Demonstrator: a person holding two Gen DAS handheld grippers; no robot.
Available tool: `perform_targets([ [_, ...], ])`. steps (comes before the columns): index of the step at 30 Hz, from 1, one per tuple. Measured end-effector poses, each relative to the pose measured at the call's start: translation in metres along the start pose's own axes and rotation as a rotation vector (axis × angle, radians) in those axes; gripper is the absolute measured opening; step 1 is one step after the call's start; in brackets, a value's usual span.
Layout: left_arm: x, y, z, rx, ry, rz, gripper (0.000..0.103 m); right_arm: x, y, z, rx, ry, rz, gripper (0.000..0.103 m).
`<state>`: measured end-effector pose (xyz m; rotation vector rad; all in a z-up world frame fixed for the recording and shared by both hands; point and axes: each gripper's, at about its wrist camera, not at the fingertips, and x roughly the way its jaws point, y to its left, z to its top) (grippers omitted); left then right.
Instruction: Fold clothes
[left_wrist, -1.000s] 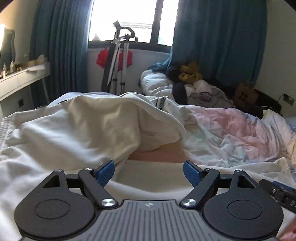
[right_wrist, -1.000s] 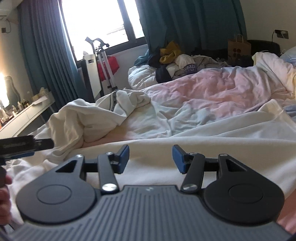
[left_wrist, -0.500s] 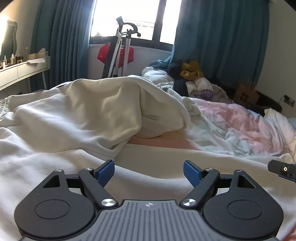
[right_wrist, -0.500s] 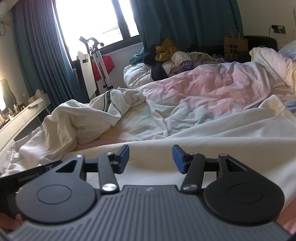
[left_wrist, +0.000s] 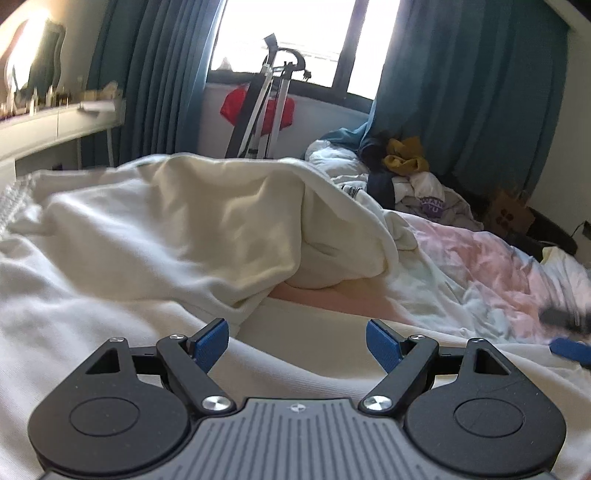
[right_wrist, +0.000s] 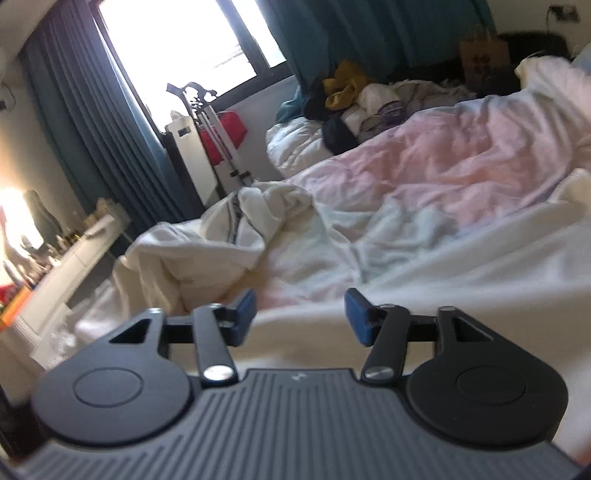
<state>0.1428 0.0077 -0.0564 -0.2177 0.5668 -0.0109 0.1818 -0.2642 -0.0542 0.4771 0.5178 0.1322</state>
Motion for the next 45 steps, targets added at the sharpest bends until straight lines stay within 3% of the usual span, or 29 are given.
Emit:
perform_targets([
  [2, 0.002, 0.003, 0.002, -0.022, 0.008, -0.013, 0.083, 0.025, 0.0, 0.019, 0.022, 0.015, 0.038, 0.085],
  [8, 0.016, 0.015, 0.008, -0.048, 0.011, -0.032, 0.083, 0.152, -0.014, 0.069, 0.286, 0.149, 0.148, 0.085],
  [12, 0.031, 0.03, 0.011, -0.078, 0.021, -0.042, 0.083, 0.238, -0.015, 0.083, 0.394, 0.182, 0.161, 0.084],
  [14, 0.039, 0.035, 0.012, -0.072, 0.01, -0.034, 0.083, 0.276, -0.012, 0.084, 0.418, 0.198, 0.126, 0.084],
  [18, 0.056, 0.048, 0.012, -0.105, 0.037, -0.026, 0.084, 0.315, -0.001, 0.088, 0.416, 0.154, 0.076, 0.078],
  [20, 0.061, 0.053, 0.011, -0.116, 0.048, -0.03, 0.084, 0.321, 0.007, 0.093, 0.388, 0.1, 0.059, 0.062],
  [21, 0.062, 0.054, 0.011, -0.114, 0.053, -0.029, 0.083, 0.32, 0.011, 0.097, 0.36, 0.085, 0.03, 0.036],
  [22, 0.063, 0.055, 0.011, -0.115, 0.053, -0.029, 0.084, 0.319, 0.015, 0.101, 0.327, 0.072, -0.002, 0.021],
  [25, 0.061, 0.055, 0.012, -0.121, 0.054, -0.032, 0.084, 0.302, 0.024, 0.115, 0.248, 0.011, -0.04, 0.019],
  [29, 0.055, 0.056, 0.014, -0.14, 0.058, -0.029, 0.084, 0.254, 0.029, 0.141, 0.186, -0.107, -0.043, 0.017],
  [33, 0.048, 0.057, 0.015, -0.171, 0.07, -0.044, 0.084, 0.199, 0.028, 0.178, 0.112, -0.219, -0.108, 0.016],
  [39, 0.04, 0.054, 0.017, -0.174, 0.066, -0.057, 0.084, 0.103, -0.007, 0.246, 0.058, -0.436, -0.336, 0.016],
  [45, 0.043, 0.054, 0.018, -0.173, 0.072, -0.053, 0.084, 0.07, -0.091, 0.226, 0.11, -0.306, -0.521, 0.016],
])
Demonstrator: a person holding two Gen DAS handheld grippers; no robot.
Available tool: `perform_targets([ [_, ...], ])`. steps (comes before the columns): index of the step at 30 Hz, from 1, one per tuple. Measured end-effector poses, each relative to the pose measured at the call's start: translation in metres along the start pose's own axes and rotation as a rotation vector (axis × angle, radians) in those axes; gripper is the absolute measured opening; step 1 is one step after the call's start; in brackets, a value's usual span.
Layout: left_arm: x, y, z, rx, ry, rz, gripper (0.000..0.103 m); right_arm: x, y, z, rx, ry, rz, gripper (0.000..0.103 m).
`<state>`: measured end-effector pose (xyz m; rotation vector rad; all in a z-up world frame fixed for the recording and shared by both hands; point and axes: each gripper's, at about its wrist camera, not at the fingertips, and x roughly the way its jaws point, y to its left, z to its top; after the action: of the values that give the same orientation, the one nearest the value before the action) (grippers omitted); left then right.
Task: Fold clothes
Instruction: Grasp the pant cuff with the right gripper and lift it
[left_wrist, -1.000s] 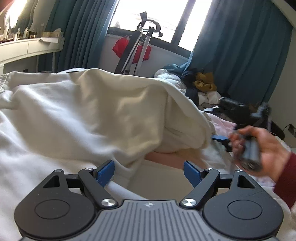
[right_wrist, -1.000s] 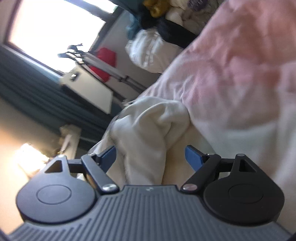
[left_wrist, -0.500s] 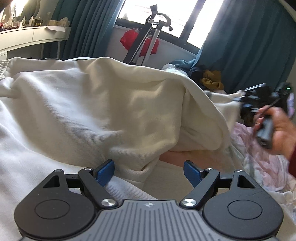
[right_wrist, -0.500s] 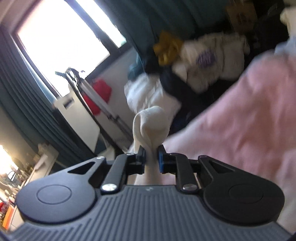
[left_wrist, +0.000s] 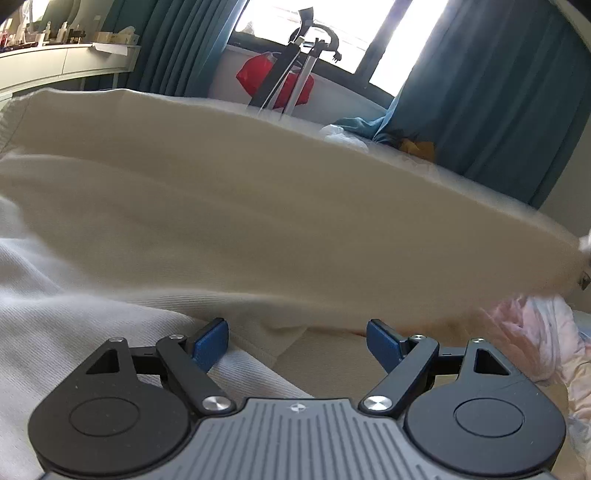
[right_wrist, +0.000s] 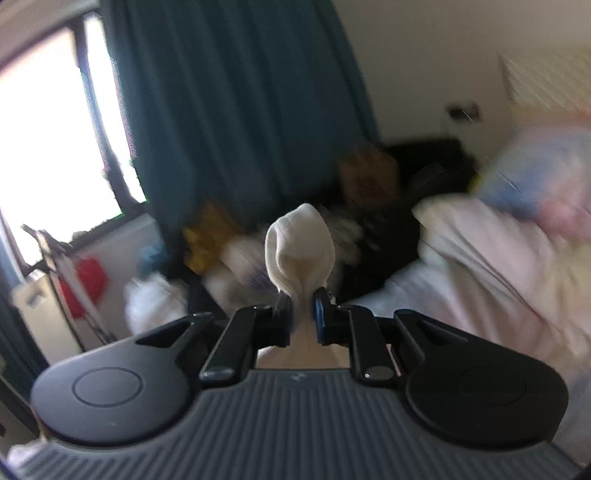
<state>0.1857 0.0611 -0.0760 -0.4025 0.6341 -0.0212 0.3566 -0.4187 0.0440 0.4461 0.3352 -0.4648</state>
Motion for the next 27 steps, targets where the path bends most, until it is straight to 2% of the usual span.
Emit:
perform_targets([
  [4, 0.0, 0.0, 0.0, 0.004, 0.0, 0.004, 0.084, 0.016, -0.06, -0.046, 0.069, 0.185, -0.062, 0.016],
  [8, -0.001, -0.002, -0.002, 0.006, 0.0, 0.005, 0.084, 0.005, -0.1, -0.088, 0.113, 0.221, -0.066, 0.016],
  [10, -0.001, -0.001, -0.002, 0.002, -0.004, 0.003, 0.084, -0.011, -0.109, -0.099, 0.195, 0.2, -0.019, 0.016],
  [13, -0.002, 0.001, 0.0, -0.012, -0.014, 0.0, 0.084, -0.048, -0.105, -0.09, 0.23, 0.115, 0.084, 0.016],
  [15, -0.002, 0.002, 0.001, -0.018, -0.017, -0.002, 0.084, -0.078, -0.086, -0.073, 0.148, 0.042, 0.156, 0.016],
  [18, 0.0, 0.002, 0.001, -0.022, -0.013, 0.005, 0.084, -0.096, -0.076, -0.055, 0.123, -0.008, 0.187, 0.016],
  [19, 0.0, 0.002, 0.001, -0.023, -0.012, 0.006, 0.084, -0.094, -0.076, -0.052, 0.125, -0.005, 0.167, 0.016],
  [24, -0.001, 0.001, 0.0, -0.016, -0.023, 0.008, 0.084, -0.032, -0.096, -0.056, 0.187, 0.17, 0.013, 0.016],
  [27, -0.001, 0.002, -0.001, -0.012, -0.029, 0.006, 0.084, -0.019, -0.071, -0.035, 0.171, 0.153, 0.045, 0.016],
])
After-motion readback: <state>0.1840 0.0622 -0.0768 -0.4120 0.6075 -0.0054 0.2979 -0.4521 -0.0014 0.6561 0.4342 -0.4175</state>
